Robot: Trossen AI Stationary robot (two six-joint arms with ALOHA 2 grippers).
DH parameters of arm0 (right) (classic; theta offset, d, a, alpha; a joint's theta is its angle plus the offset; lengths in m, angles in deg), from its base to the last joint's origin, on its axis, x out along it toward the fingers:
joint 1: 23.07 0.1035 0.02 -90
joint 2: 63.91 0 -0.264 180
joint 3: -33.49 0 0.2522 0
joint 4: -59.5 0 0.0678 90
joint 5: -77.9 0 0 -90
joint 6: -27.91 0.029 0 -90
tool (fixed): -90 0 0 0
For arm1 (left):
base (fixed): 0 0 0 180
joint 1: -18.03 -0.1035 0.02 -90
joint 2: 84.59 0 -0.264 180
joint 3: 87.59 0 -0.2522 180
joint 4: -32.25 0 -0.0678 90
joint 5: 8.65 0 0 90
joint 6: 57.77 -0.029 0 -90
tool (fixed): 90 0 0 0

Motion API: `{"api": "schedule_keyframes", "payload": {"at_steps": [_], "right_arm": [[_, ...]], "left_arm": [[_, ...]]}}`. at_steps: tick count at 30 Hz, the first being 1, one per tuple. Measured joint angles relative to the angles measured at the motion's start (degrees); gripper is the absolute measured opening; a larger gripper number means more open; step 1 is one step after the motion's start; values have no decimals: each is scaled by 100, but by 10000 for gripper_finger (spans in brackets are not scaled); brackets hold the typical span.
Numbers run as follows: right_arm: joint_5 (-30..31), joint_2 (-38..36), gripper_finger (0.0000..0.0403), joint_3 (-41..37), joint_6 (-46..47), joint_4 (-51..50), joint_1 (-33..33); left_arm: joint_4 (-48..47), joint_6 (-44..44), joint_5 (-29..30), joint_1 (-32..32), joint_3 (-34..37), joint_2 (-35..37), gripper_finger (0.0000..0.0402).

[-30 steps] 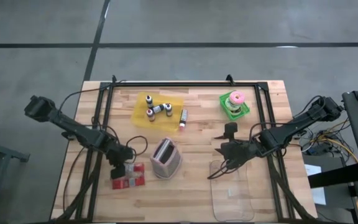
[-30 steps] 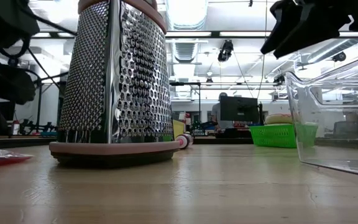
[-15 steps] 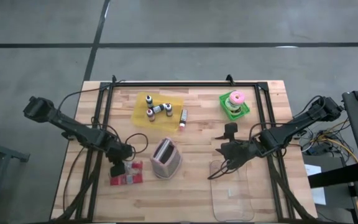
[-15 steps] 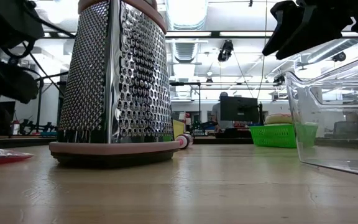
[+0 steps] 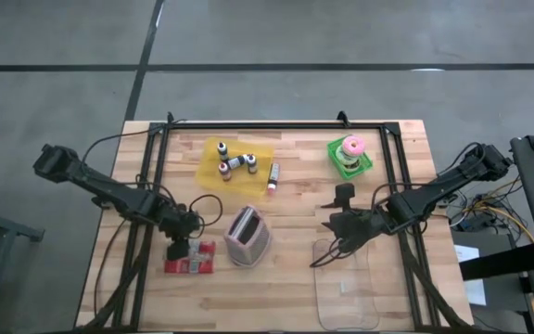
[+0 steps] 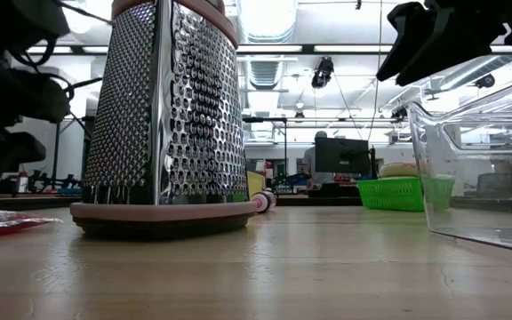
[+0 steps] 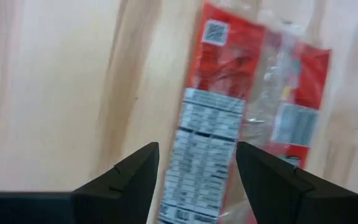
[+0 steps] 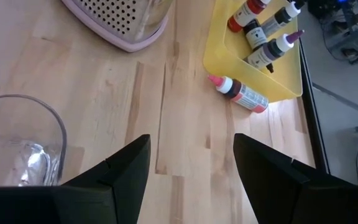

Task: Pick & Place Food Item
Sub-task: Put the popcorn bag into the transparent bin

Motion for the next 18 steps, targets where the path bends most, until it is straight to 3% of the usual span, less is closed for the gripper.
{"api": "schedule_keyframes", "payload": {"at_steps": [6,18], "right_arm": [[-125,0,226,0,14,-42,0],[-139,0,226,0,14,-85,0]], "left_arm": [[13,-367,-115,-274,196,-4,223],[2018,-42,-1698,-698,1022,-7,223]]}}
